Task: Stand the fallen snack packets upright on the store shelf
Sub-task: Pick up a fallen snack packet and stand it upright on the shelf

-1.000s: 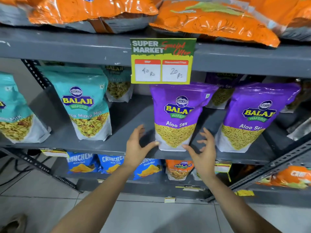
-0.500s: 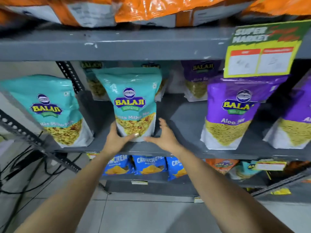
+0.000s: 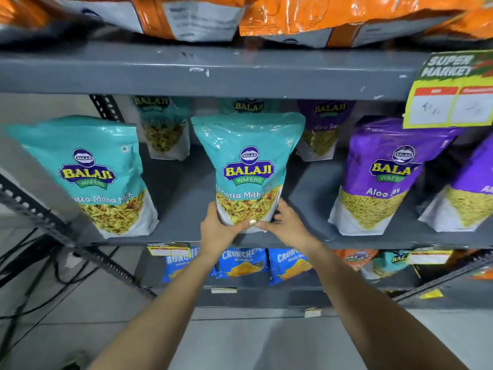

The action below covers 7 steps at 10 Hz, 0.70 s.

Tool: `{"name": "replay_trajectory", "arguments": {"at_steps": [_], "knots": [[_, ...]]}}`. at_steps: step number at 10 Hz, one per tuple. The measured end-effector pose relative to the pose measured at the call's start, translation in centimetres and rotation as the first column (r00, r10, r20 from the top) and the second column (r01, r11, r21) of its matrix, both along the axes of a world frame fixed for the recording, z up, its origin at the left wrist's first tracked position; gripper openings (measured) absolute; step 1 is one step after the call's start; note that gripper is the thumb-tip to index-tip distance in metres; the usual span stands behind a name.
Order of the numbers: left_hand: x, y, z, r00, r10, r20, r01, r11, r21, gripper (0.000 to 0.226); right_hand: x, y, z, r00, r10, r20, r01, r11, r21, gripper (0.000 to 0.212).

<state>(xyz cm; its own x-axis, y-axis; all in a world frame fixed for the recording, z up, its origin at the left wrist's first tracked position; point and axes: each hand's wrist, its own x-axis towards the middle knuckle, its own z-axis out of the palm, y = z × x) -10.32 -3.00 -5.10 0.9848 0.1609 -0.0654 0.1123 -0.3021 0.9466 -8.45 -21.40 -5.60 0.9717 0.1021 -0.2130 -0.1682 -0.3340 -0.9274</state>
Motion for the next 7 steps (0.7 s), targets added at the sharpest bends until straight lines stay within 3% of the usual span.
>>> {"name": "replay_trajectory", "arguments": {"at_steps": [4, 6, 7], "knots": [[-0.1, 0.1, 0.4, 1.000, -0.027, -0.015, 0.027, 1.000, -0.010, 0.076, -0.4, 0.0, 0.3, 0.999, -0.008, -0.043, 0.009, 1.000, 0.029, 0.069], [-0.2, 0.2, 0.6, 0.998, -0.043, -0.038, 0.043, 0.999, -0.003, 0.080, -0.8, 0.1, 0.3, 0.999, -0.024, -0.049, 0.025, 1.000, 0.018, 0.078], [-1.0, 0.4, 0.9, 1.000, -0.018, -0.009, 0.018, 1.000, -0.009, 0.112, -1.6, 0.3, 1.2, 0.997, -0.078, 0.008, 0.078, 0.996, -0.039, 0.087]]}}
